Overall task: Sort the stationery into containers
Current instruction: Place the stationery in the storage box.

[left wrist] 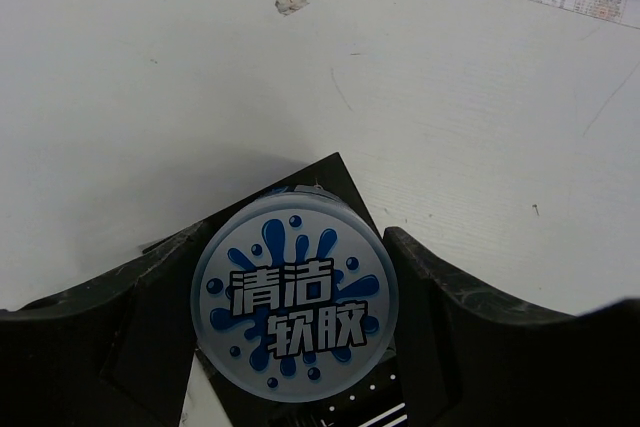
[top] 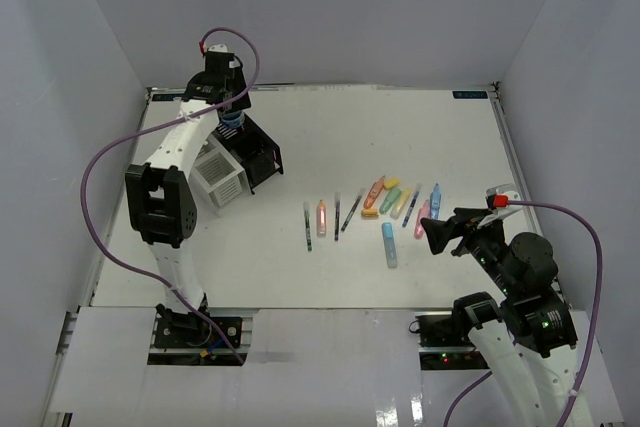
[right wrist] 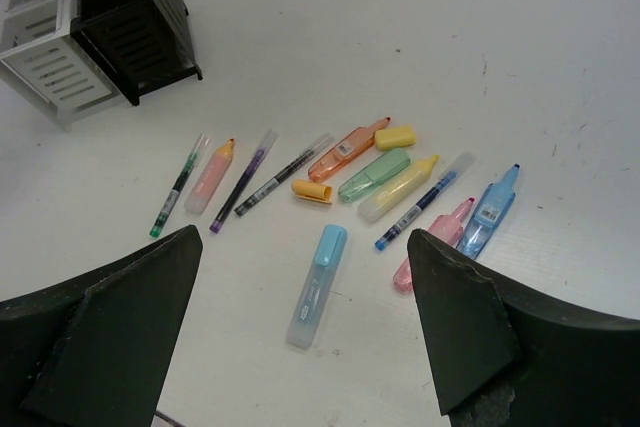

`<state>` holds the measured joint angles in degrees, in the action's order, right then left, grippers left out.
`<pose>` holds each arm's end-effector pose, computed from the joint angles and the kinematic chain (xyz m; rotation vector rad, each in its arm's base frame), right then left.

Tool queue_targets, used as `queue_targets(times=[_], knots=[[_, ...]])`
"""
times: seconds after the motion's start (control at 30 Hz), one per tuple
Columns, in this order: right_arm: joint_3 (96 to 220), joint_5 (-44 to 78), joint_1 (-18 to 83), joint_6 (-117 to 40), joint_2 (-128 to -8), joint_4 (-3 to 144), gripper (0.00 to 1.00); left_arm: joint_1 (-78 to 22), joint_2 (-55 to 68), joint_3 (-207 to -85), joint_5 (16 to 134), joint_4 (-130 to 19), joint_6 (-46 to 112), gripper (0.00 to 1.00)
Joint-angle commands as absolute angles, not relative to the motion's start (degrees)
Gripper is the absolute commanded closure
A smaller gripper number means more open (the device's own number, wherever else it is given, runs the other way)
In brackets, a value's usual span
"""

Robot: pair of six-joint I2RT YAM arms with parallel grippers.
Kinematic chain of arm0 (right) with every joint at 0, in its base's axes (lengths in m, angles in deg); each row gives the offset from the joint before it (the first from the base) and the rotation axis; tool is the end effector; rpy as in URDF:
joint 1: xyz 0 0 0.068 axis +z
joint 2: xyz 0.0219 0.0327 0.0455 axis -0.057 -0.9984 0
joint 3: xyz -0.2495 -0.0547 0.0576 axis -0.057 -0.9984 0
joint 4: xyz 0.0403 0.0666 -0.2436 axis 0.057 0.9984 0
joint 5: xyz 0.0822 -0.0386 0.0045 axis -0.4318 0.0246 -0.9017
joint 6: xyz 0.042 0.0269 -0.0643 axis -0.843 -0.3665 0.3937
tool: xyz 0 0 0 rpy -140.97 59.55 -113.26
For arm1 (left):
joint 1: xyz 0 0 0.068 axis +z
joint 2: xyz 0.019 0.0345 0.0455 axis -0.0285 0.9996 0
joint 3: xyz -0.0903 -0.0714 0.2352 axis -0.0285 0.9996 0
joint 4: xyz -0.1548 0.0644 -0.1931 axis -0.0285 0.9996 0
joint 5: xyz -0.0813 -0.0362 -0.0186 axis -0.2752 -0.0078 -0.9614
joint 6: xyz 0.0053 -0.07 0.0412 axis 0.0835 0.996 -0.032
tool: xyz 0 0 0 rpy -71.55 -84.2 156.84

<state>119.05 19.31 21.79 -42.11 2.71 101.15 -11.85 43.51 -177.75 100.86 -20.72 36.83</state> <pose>0.0959 0.0388 0.3060 -0.1852 1.6680 0.4587 0.4630 -0.0618 0.2801 -0.2601 2.2342 0.1106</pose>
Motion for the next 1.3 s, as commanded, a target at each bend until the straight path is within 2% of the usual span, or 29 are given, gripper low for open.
queue_targets(times=[0.0,0.5,0.8,1.0,1.27], knots=[[119.26,18.48,22.07,-42.53,3.15,99.59,0.1,-11.56,41.04,-176.12,100.99,-20.12,37.03,0.64],[118.82,18.48,22.07,-42.35,3.85,99.42,0.1,-10.51,37.78,-173.92,100.11,-19.5,37.38,0.65],[118.64,19.0,22.16,-42.7,3.94,99.59,0.1,-10.51,40.51,-173.66,97.03,-19.94,38.43,0.35],[118.47,19.09,22.16,-42.71,3.59,99.51,0.1,-10.51,41.21,-173.22,95.63,-20.55,38.79,0.27],[118.38,19.09,22.07,-42.79,3.85,99.51,0.1,-10.42,42.0,-173.04,94.4,-21.0,38.52,0.28]])
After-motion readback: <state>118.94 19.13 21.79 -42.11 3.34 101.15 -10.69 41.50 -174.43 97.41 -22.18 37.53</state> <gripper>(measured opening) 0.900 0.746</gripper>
